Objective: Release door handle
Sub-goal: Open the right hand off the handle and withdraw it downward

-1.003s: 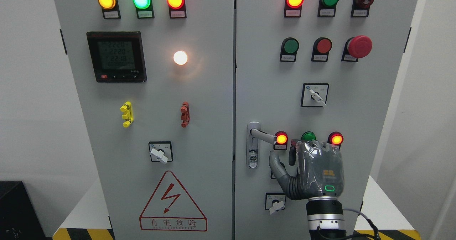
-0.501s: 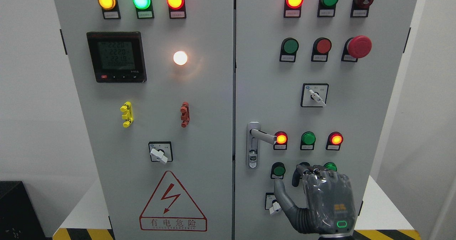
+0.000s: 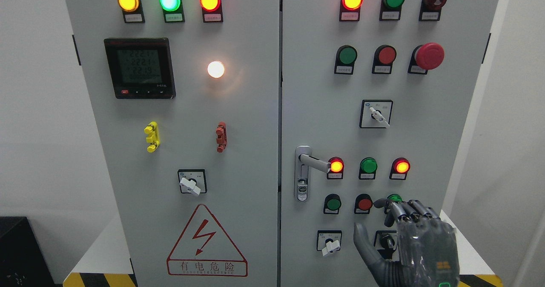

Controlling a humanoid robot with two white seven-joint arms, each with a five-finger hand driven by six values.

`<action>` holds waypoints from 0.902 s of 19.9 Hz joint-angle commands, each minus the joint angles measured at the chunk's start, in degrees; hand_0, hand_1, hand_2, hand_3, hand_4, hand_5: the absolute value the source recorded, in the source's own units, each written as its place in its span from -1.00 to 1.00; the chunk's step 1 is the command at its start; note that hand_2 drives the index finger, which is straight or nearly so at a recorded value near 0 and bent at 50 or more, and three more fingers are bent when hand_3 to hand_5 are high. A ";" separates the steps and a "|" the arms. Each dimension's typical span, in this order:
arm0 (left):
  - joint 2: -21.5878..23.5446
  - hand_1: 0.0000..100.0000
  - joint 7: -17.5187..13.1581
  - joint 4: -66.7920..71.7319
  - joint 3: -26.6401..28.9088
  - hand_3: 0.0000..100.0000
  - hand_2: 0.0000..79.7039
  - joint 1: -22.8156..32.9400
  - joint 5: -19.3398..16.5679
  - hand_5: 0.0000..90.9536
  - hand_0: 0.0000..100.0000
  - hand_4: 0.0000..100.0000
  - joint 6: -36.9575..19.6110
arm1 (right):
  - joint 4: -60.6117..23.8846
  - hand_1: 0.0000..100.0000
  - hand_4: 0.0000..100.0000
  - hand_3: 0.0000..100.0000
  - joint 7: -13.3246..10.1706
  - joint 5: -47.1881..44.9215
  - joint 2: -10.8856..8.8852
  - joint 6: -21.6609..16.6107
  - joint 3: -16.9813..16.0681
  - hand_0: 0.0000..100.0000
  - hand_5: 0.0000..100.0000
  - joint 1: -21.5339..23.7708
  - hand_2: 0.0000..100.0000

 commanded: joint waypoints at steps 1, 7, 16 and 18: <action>0.00 -1.00 -0.04 -0.97 -1.14 -0.83 -0.94 0.00 0.00 -1.00 -1.00 -0.98 0.01 | -2.91 -0.70 -1.00 -1.00 0.16 -3.19 -0.10 -2.19 -5.02 -0.20 -1.00 0.38 -1.00; 0.00 -1.00 0.05 -0.97 -1.14 -0.84 -0.94 0.00 0.00 -1.00 -1.00 -0.98 0.01 | -3.26 -0.69 -1.00 -1.00 0.51 -3.28 -0.10 -2.46 -4.93 -0.24 -1.00 0.47 -1.00; 0.00 -1.00 0.05 -0.88 -1.14 -0.83 -0.94 0.00 0.00 -1.00 -1.00 -0.98 0.01 | -3.26 -0.66 -1.00 -1.00 0.77 -3.37 -0.01 -2.37 -4.32 -0.28 -1.00 0.21 -1.00; 0.00 -1.00 0.05 -0.97 -1.14 -0.83 -0.94 0.00 0.00 -1.00 -1.00 -0.98 0.01 | -3.26 -0.66 -1.00 -1.00 0.77 -3.46 -0.01 -2.38 -4.23 -0.28 -1.00 0.12 -1.00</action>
